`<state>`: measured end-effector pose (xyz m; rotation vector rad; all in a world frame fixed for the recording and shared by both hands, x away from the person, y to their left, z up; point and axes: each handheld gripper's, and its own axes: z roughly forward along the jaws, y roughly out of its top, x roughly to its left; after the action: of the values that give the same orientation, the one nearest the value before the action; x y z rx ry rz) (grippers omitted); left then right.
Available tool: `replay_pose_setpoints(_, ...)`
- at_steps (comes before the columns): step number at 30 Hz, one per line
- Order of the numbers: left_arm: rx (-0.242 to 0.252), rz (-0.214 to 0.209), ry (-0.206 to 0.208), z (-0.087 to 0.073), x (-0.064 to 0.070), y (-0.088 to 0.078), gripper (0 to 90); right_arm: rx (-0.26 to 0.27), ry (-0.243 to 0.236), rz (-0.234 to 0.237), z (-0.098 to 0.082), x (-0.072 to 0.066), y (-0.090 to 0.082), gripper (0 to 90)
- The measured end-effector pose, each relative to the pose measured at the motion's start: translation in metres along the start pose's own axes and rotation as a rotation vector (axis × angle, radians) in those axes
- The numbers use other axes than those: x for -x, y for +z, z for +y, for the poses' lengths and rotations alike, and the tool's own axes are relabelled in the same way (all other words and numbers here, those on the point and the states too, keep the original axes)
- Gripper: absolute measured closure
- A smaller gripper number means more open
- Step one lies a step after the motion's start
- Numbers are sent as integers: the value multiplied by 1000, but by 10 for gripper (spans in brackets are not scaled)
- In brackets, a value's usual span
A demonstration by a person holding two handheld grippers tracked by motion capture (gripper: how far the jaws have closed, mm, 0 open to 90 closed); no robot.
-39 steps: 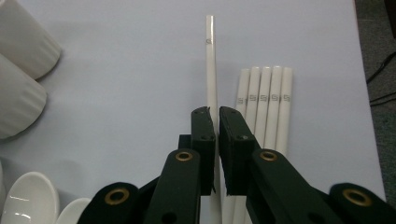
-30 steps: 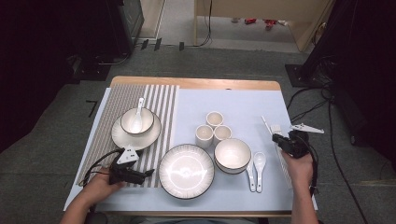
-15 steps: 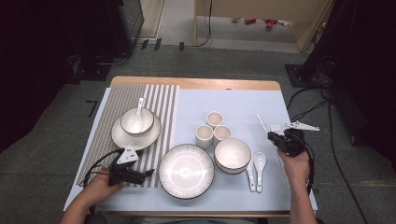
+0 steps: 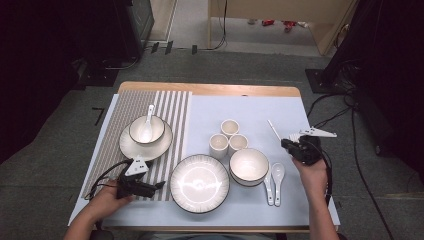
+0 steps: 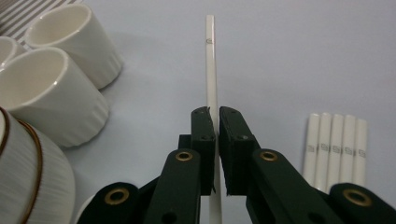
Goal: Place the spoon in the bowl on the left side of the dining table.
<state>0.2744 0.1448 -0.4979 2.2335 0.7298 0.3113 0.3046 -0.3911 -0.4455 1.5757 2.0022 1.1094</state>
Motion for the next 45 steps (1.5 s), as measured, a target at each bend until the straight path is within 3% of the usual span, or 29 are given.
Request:
replay_pose_setpoints(10,0,0,0,0,0,0,138,9,-3,42,11,-5,-2,853)
replay_pose_setpoints(21,0,0,0,0,0,0,138,15,-80,68,33,-14,-6,853)
replay_pose_setpoints(38,0,0,0,0,0,0,138,5,-97,165,50,-27,-5,853)
replay_pose_setpoints(45,0,0,0,0,0,0,138,-9,-113,183,55,-34,-2,853)
